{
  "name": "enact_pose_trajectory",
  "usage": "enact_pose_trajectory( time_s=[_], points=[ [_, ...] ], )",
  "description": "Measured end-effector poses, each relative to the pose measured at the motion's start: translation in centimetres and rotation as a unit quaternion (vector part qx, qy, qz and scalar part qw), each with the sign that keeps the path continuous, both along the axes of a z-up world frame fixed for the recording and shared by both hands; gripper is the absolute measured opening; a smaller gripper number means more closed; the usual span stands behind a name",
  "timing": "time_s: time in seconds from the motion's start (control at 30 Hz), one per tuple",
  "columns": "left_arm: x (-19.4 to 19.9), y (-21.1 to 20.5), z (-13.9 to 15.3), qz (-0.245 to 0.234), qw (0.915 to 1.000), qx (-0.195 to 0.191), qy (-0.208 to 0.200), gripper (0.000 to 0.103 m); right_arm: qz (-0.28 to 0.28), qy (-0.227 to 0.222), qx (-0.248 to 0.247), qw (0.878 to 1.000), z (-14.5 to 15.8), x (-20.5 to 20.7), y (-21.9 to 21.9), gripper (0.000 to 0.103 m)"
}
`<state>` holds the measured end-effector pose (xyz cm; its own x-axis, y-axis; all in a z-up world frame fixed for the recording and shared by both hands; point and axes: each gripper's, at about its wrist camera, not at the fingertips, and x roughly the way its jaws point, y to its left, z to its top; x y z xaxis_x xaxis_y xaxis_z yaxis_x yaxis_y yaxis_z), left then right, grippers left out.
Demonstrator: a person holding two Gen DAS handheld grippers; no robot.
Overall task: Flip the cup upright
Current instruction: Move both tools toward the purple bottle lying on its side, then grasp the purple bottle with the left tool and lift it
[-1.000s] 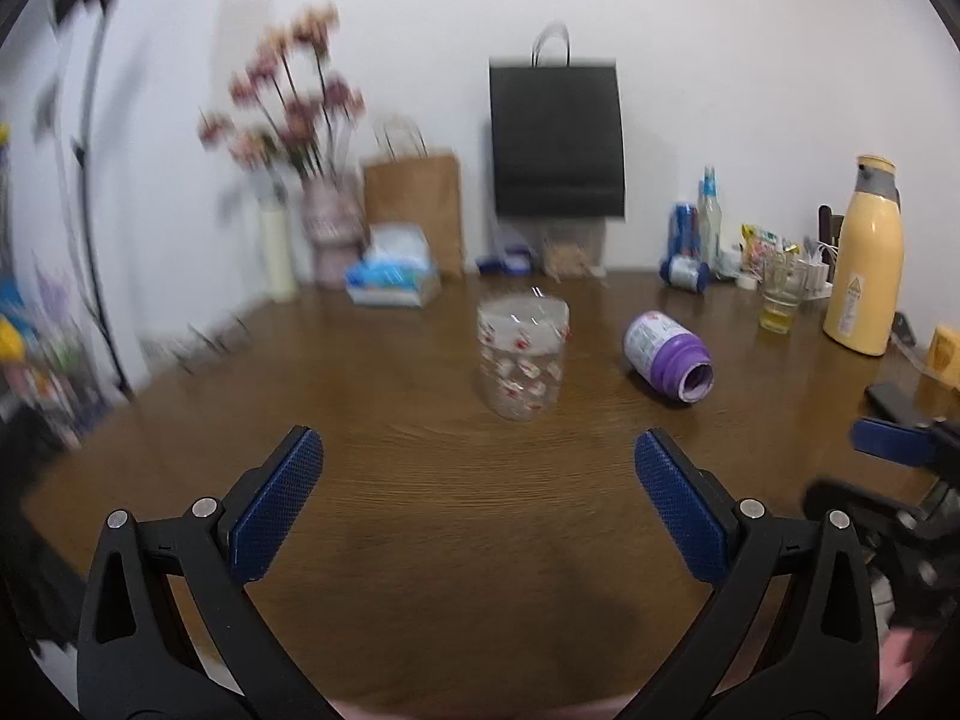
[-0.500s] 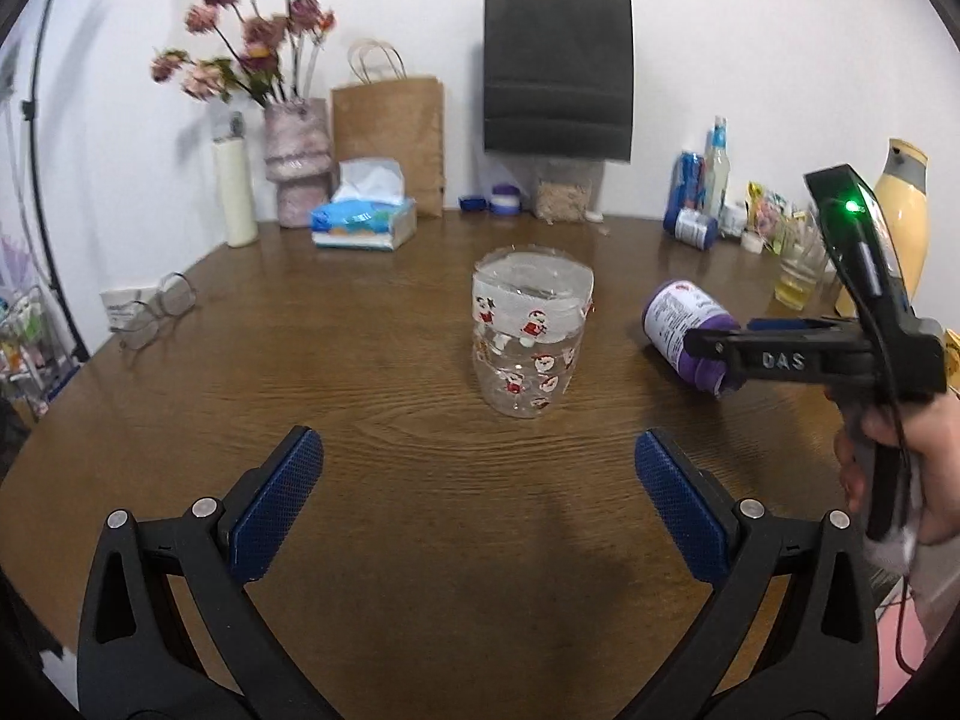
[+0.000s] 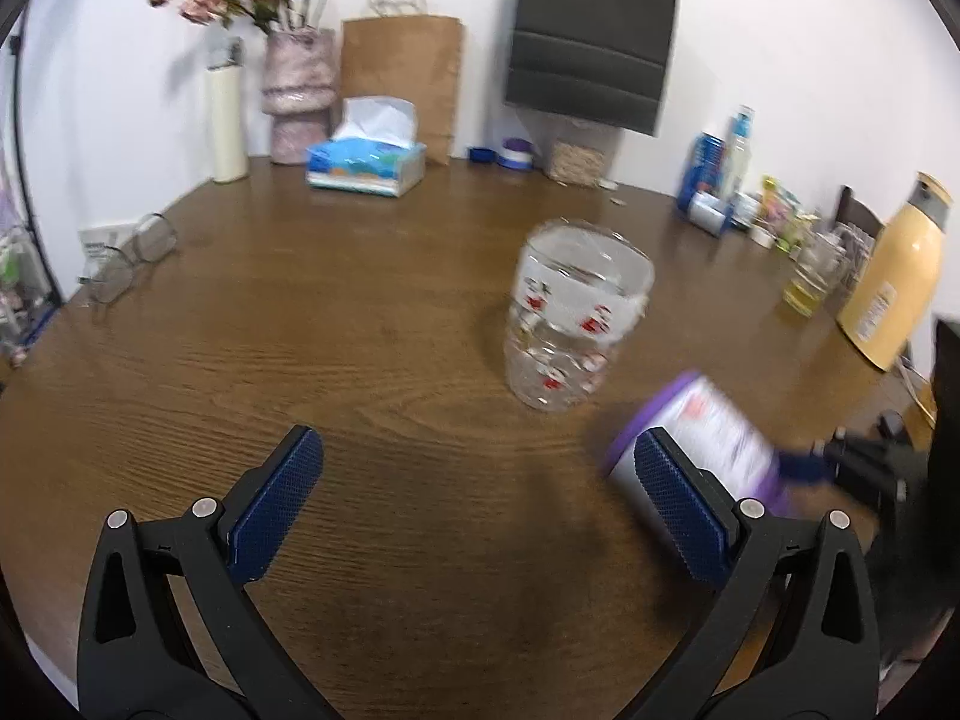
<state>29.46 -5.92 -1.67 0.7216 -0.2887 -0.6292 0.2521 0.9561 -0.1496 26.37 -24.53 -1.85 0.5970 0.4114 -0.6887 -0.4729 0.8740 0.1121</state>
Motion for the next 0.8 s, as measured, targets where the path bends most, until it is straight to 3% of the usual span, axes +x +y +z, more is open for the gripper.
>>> enact_pose_trajectory(
  time_s=[0.07, 0.17, 0.23, 0.27, 0.4, 0.53, 0.8],
  points=[
    [0.0, -0.3, 0.0, -0.026, 0.9996, -0.008, 0.011, 0.103, 0.032, -0.017, -0.024, 0.999, 0.1, -2.2, 1.9, 0.069],
    [-0.1, -1.5, 0.0, -0.057, 0.998, -0.001, 0.028, 0.1, 0.087, -0.019, -0.02, 0.996, 0.1, -4.1, 3.7, 0.069],
    [-0.4, -2.5, -0.2, -0.068, 0.9969, 0.021, 0.034, 0.088, 0.111, -0.032, -0.028, 0.993, -0.1, -5.0, 4.6, 0.069],
    [-0.6, -2.8, -0.4, -0.068, 0.9966, 0.031, 0.035, 0.072, 0.117, -0.037, -0.033, 0.992, -0.2, -5.2, 4.8, 0.07],
    [-0.9, -2.3, -0.3, -0.062, 0.9972, 0.018, 0.037, 0.052, 0.113, -0.038, -0.04, 0.992, -0.3, -5.0, 4.6, 0.07],
    [-1.0, -0.9, -0.4, -0.03, 0.9985, 0.033, 0.033, 0.052, 0.067, -0.045, -0.052, 0.995, -0.3, -5.0, 2.4, 0.07],
    [-2.3, -0.4, -0.5, -0.022, 0.9977, 0.048, 0.042, 0.055, -0.05, -0.014, 0.022, 0.998, -0.5, -3.9, -2.0, 0.071]
  ],
)
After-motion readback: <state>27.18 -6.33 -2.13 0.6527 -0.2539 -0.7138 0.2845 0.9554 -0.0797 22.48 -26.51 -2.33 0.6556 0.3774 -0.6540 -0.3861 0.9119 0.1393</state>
